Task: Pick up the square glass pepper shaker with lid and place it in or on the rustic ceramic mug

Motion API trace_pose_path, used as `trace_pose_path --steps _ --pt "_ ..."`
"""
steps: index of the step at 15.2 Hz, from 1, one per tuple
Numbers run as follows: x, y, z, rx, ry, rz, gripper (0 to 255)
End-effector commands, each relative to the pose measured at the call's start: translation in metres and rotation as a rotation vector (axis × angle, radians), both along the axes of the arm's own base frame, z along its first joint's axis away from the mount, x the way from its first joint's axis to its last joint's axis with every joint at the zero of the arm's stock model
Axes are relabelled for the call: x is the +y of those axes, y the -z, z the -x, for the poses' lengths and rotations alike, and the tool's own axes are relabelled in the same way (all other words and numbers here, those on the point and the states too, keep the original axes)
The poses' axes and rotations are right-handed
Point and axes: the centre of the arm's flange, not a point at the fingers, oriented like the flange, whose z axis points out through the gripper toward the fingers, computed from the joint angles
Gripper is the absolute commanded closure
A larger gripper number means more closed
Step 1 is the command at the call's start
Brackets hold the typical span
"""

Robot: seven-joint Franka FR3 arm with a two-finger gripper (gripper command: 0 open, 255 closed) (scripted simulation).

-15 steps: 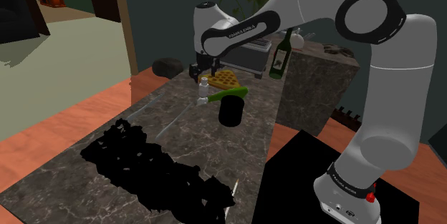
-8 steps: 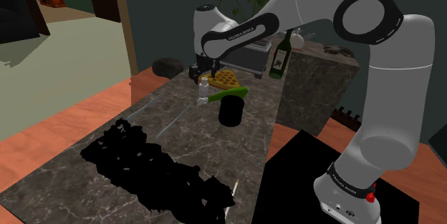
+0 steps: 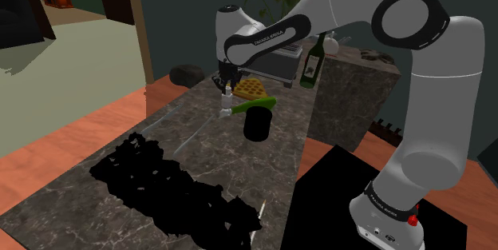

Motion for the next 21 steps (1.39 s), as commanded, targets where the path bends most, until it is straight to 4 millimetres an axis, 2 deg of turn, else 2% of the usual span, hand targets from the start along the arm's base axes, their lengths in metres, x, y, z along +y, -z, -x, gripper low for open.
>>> trace_pose_path --steps 1,3,21 --pt "0.000 0.000 0.000 0.001 0.001 0.001 255" --pt "0.000 0.000 0.000 0.001 0.001 0.000 255" --pt "0.000 -0.095 0.000 0.001 0.001 0.000 255"
